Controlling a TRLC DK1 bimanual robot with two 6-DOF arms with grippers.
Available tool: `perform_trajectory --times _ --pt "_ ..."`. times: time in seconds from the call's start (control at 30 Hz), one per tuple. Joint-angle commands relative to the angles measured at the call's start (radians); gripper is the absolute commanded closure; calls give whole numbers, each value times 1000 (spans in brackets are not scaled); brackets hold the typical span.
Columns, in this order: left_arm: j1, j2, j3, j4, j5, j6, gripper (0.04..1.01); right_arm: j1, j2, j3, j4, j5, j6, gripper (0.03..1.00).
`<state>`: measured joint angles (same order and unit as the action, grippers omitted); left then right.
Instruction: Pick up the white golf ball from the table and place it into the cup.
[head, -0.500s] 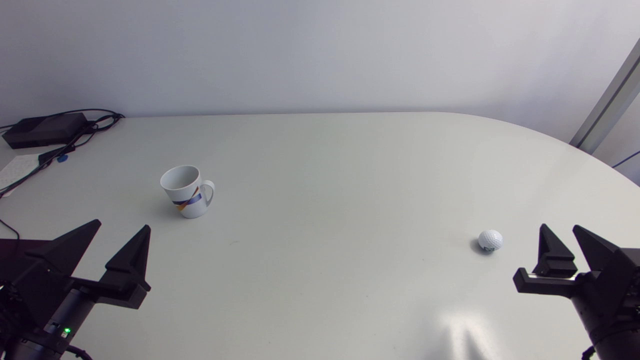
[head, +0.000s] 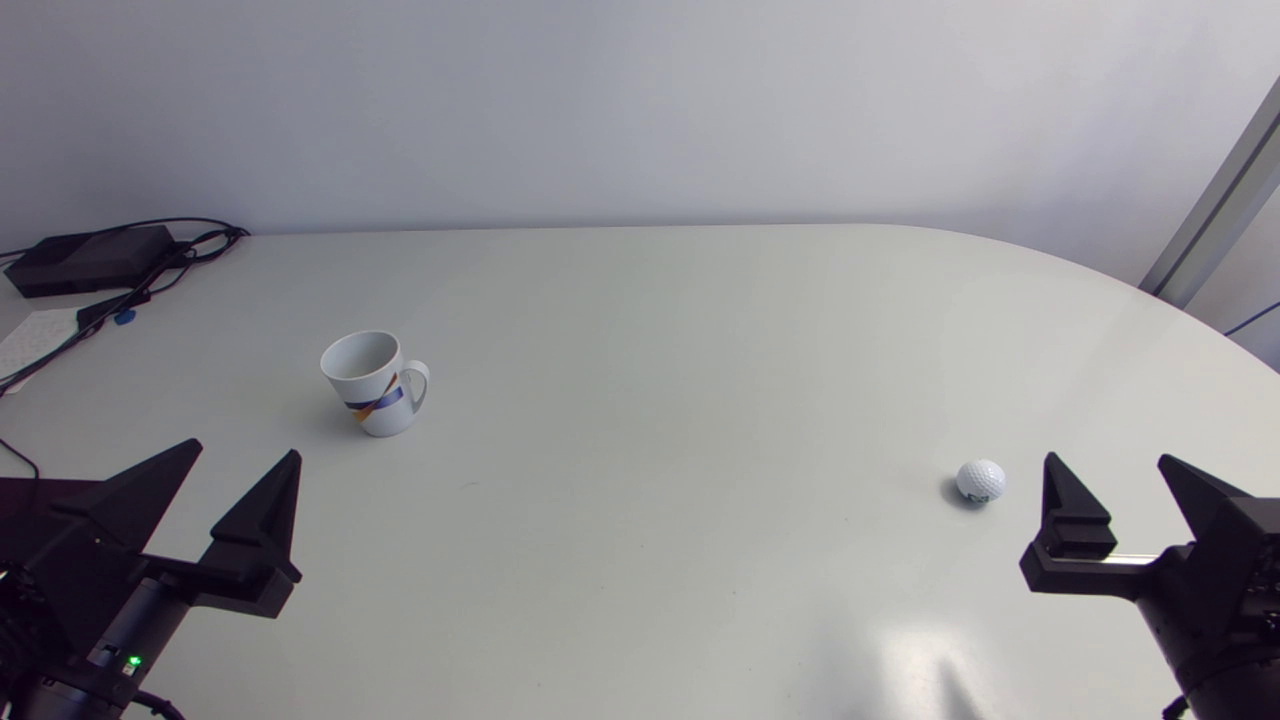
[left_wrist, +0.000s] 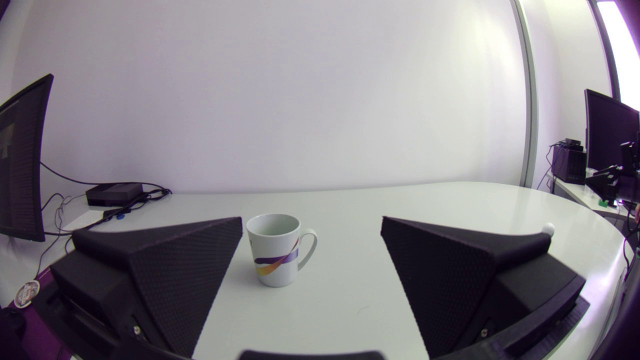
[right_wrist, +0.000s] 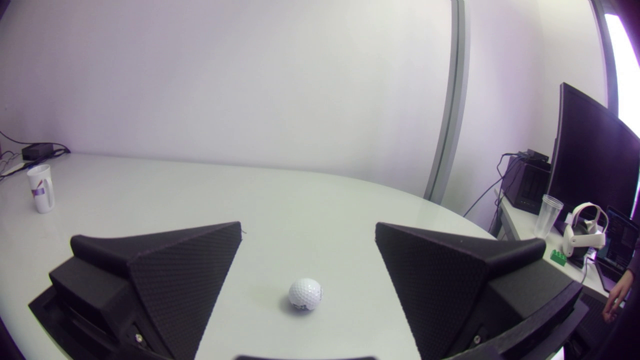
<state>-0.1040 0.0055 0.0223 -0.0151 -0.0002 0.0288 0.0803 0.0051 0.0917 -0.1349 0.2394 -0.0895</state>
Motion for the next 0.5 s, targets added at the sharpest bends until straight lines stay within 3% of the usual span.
perform_trajectory --times 0.0,0.07,0.47 --pt "3 -18 -21 4 0 2 51 27 32 65 -26 1 19 74" --pt "3 -18 -21 3 0 2 51 52 64 102 -35 8 20 74" --pt "0 -16 -21 1 0 0 51 56 282 298 -43 8 39 74"
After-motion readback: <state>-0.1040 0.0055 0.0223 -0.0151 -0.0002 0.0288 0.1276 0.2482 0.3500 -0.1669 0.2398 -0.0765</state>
